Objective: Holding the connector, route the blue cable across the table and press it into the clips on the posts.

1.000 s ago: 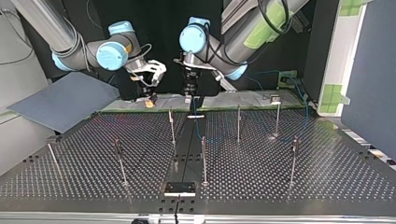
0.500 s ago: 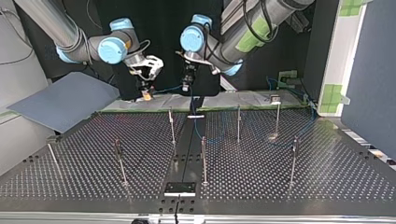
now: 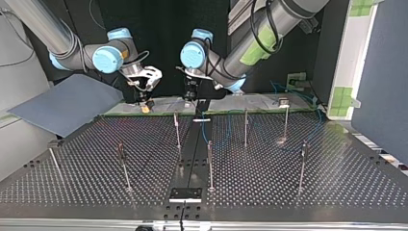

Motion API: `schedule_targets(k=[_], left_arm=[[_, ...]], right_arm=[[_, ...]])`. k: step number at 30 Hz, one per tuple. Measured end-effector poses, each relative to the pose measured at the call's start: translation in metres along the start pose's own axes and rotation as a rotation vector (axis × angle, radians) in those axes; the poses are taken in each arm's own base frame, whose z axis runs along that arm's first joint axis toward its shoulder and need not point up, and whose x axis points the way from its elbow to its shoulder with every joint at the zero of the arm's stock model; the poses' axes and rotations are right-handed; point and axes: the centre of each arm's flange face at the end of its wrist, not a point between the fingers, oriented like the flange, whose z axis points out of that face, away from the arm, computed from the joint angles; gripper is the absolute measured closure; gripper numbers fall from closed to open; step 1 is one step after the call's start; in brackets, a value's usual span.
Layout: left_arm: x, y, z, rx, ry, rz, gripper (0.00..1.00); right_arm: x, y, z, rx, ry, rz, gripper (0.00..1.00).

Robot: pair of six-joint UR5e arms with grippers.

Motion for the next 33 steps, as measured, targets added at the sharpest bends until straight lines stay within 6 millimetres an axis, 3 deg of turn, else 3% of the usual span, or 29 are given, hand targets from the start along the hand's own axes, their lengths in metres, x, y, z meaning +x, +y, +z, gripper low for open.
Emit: schedule_targets(k=[7, 14, 20, 27, 33], left_arm=[[-0.008, 0.003, 0.011, 0.001, -0.008, -0.004, 1.00], [-0.001, 0.012, 0.034, -0.012, 0.011, 0.013, 1.00], [-0.010, 0.024, 0.050, -0.038, 0.003, 0.013, 1.00], [-0.015, 0.027, 0.053, -0.050, 0.007, 0.015, 1.00], [-0.008, 0.019, 0.042, -0.072, 0.052, 0.066, 1.00]], right_arm=[[-0.005, 0.012, 0.011, 0.013, -0.014, 0.013, 1.00], [0.003, 0.019, 0.018, 0.022, -0.005, 0.024, 1.00], [0.009, 0.026, 0.021, 0.017, 0.003, 0.027, 1.00], [0.015, 0.033, 0.024, 0.012, 0.009, 0.028, 1.00], [0.015, 0.034, 0.024, 0.009, 0.005, 0.025, 1.00]])
